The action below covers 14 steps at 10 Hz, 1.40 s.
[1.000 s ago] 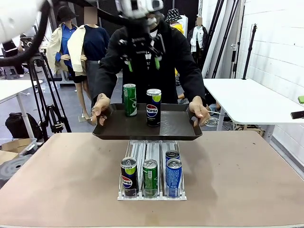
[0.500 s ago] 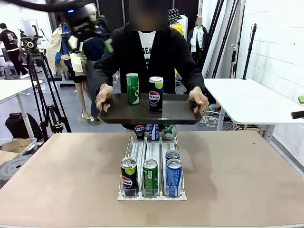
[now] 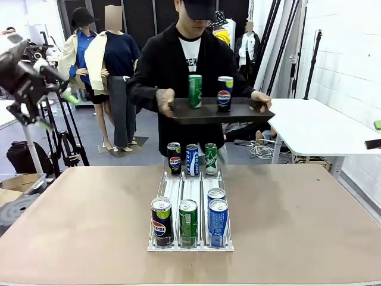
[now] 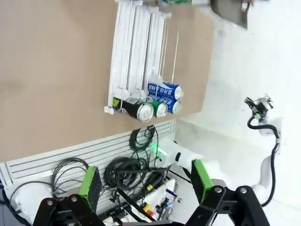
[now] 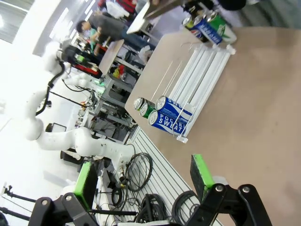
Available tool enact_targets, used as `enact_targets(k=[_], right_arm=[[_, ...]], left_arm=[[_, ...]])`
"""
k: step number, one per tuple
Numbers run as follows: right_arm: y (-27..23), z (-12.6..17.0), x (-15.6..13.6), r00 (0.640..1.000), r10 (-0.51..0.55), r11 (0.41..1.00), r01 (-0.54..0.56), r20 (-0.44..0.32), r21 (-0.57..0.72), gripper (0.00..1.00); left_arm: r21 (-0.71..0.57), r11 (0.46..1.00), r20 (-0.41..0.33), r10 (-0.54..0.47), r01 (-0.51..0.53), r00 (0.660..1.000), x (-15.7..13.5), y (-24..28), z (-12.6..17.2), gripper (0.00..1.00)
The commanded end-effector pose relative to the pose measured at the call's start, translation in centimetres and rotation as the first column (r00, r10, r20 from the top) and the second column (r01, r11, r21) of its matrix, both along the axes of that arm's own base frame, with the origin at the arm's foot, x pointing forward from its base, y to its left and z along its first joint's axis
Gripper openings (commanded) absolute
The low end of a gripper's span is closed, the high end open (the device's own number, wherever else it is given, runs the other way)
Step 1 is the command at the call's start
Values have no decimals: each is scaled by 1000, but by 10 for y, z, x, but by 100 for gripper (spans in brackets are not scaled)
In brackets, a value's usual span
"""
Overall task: Retrieve and hand over the desired beverage to the person.
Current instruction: Place the picked can on the Handle tray extended by the person.
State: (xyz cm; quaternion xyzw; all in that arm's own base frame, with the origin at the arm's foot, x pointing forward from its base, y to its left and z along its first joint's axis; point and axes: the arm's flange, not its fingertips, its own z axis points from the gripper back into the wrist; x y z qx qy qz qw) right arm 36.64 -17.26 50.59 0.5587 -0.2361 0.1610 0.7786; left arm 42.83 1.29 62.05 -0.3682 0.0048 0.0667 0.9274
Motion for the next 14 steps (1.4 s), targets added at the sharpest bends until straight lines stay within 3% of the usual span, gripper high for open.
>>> enact_targets(k=[1,5,8,11,14], right_arm=[[3,-2,-1,1000,-9,1000,9,6,-3,100],[3,-2,-1,1000,-9,1000,9,6,-3,100],[3,-2,-1,1000,-9,1000,9,6,-3,100],[3,-2,-1,1000,-9,1000,9,6,-3,100],[3,-2,-1,1000,-9,1000,9,6,-3,100]], left_arm=[[-122,991,-44,-53,48,998,37,30,-22,100],[-409,912,-37,-17,0,999,68,95,-62,100],[-511,859,4,-44,40,999,78,107,-87,100],[-540,839,38,-56,68,998,75,115,-103,100],[-516,856,4,-39,36,999,77,113,-105,100]])
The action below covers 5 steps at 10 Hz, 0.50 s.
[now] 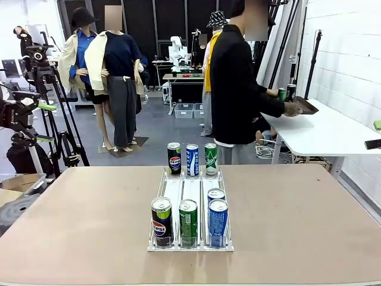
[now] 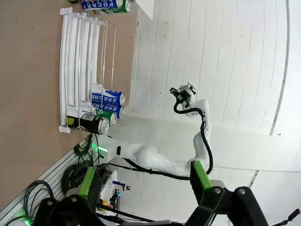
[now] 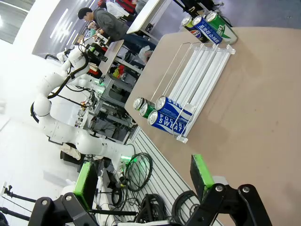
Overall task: Retrieve and hand over the desired beverage to the person.
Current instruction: Place the picked can on the Handle tray extended by the person.
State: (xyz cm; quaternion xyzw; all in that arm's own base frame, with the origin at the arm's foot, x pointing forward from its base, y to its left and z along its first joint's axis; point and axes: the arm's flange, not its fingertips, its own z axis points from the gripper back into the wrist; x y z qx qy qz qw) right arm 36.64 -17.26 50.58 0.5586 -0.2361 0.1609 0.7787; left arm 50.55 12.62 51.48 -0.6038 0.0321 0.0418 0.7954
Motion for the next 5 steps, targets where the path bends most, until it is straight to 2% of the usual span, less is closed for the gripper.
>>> enact_targets(k=[1,5], right_arm=[[3,-1,-1,1000,-9,1000,9,6,-3,100],[3,-1,-1,1000,-9,1000,9,6,-3,100]], left_arm=[[3,1000,-6,6,-6,1000,0,0,1,100],[3,1000,-6,6,-6,1000,0,0,1,100]])
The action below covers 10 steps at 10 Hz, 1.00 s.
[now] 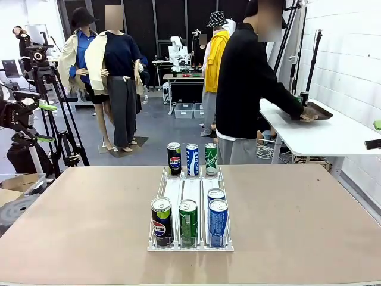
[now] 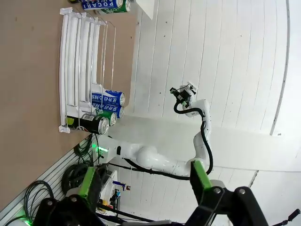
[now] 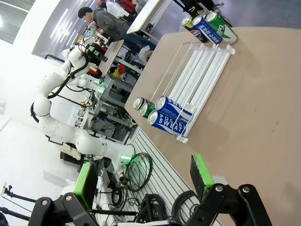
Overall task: Retrieve and hand over the desired beverage to the person.
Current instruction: Place the picked can on the Handle tray extended by the person.
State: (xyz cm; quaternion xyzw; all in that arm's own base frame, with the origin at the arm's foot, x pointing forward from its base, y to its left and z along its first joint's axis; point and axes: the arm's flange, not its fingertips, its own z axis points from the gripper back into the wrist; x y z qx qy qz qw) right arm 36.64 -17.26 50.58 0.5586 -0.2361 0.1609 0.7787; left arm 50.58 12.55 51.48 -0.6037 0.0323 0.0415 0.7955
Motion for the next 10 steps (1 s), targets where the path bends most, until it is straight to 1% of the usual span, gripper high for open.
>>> enact_targets(k=[1,10], right_arm=[[3,-1,-1,1000,-9,1000,9,6,-3,100],[3,-1,-1,1000,-9,1000,9,6,-3,100]], left_arm=[[2,1000,-6,7,-7,1000,0,1,1,100],[2,1000,-6,7,-7,1000,0,1,1,100]])
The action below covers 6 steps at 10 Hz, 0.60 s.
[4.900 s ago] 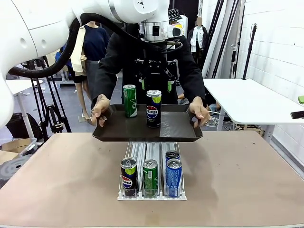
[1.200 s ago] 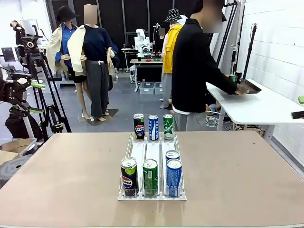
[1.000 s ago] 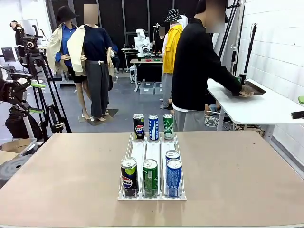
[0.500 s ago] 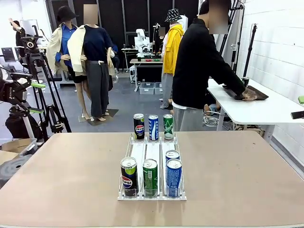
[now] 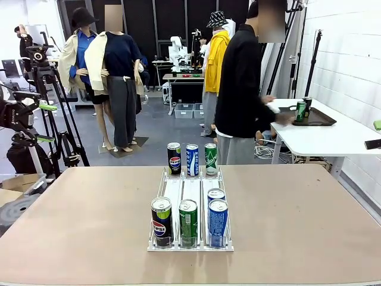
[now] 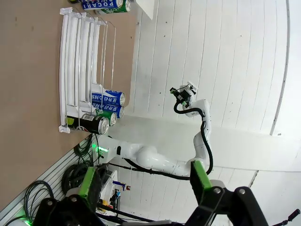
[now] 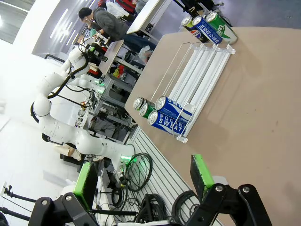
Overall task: Retrieve and hand over the desired beverage to the person.
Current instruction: Place the picked can on the Handle tray extended by the person.
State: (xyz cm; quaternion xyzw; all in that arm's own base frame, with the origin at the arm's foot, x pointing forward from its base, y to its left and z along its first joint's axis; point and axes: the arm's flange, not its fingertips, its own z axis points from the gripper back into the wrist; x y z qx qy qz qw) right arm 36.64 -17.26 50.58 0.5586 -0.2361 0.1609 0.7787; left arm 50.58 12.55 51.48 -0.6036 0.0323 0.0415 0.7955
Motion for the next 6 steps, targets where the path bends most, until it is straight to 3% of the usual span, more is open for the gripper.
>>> enact_targets(k=[1,6], right_arm=[[3,-1,-1,1000,-9,1000,9,6,-3,100],[3,-1,-1,1000,-9,1000,9,6,-3,100]], left_arm=[[2,1000,-6,7,-7,1000,0,1,1,100],[2,1000,-6,7,-7,1000,0,1,1,100]])
